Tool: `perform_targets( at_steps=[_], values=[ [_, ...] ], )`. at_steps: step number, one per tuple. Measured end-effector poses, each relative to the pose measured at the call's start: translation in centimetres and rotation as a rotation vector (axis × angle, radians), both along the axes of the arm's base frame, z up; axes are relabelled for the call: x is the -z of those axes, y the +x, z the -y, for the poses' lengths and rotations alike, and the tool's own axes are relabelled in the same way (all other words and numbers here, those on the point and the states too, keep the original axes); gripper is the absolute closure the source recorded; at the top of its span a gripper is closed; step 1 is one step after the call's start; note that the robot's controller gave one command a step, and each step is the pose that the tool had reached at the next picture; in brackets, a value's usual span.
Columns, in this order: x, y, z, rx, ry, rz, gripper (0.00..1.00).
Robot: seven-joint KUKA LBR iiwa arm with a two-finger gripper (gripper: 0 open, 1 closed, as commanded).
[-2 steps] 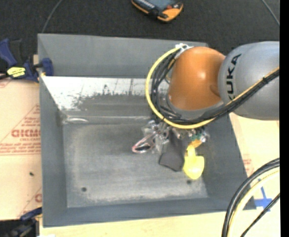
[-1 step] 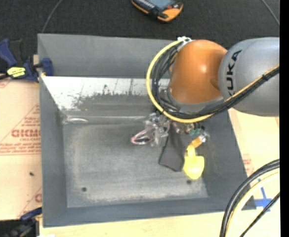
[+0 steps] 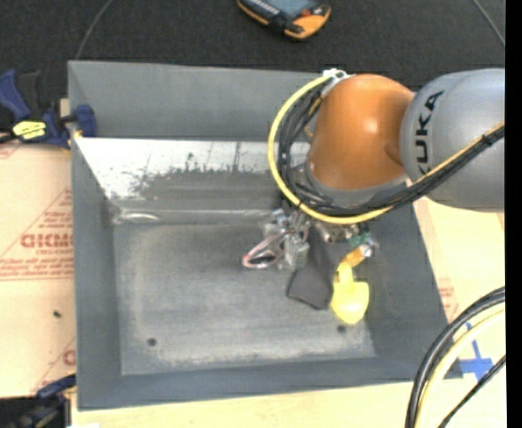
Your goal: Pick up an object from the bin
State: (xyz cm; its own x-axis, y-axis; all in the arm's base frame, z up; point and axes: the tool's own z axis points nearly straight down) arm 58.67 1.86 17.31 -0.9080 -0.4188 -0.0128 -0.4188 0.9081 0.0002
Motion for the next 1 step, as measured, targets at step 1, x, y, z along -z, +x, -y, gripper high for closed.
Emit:
perform_targets(
  at_steps=[1],
  values=[
    [-9.51, 0.89, -0.32, 0.084, 0.004, 0.016, 1.00]
  ],
)
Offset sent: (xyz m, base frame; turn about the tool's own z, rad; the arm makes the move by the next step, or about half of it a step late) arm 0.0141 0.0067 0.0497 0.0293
